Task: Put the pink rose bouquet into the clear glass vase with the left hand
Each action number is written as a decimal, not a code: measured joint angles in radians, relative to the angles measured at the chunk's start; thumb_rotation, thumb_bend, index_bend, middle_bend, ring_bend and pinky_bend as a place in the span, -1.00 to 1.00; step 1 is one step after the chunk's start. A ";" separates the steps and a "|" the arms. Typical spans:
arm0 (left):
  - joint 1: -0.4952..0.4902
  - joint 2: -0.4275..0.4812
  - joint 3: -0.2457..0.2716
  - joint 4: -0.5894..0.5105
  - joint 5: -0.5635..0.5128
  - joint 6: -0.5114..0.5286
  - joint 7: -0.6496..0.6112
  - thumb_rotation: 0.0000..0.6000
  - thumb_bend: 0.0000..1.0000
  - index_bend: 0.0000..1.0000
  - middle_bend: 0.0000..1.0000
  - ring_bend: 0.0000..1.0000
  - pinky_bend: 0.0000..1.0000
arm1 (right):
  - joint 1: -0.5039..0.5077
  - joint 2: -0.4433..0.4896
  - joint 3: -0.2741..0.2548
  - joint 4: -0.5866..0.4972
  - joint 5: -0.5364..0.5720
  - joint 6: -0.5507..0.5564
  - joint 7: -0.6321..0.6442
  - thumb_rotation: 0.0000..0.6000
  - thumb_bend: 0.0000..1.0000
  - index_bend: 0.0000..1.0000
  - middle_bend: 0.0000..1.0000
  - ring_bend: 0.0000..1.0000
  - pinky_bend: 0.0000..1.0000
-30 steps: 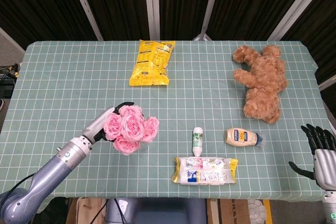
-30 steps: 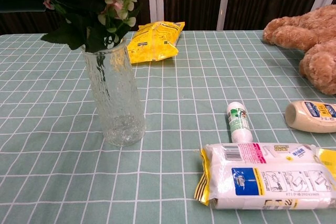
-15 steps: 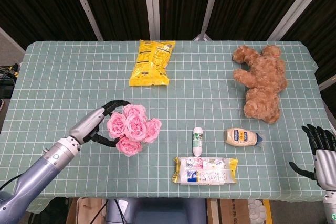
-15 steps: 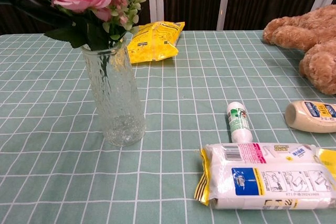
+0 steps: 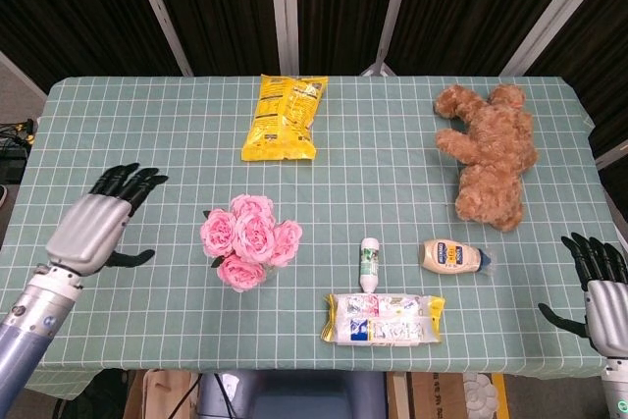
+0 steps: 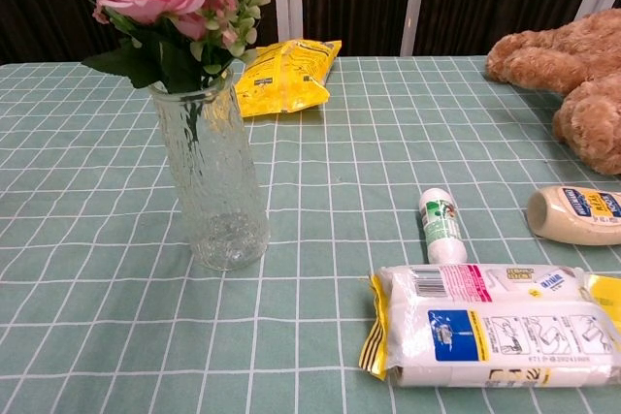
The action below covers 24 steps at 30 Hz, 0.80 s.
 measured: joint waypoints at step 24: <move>0.413 -0.430 0.221 0.615 0.489 0.440 -0.334 1.00 -0.57 -0.61 -0.77 -1.00 -0.93 | 0.001 -0.005 -0.008 0.005 -0.026 0.009 -0.029 1.00 -0.66 -0.75 -0.79 -0.98 -1.00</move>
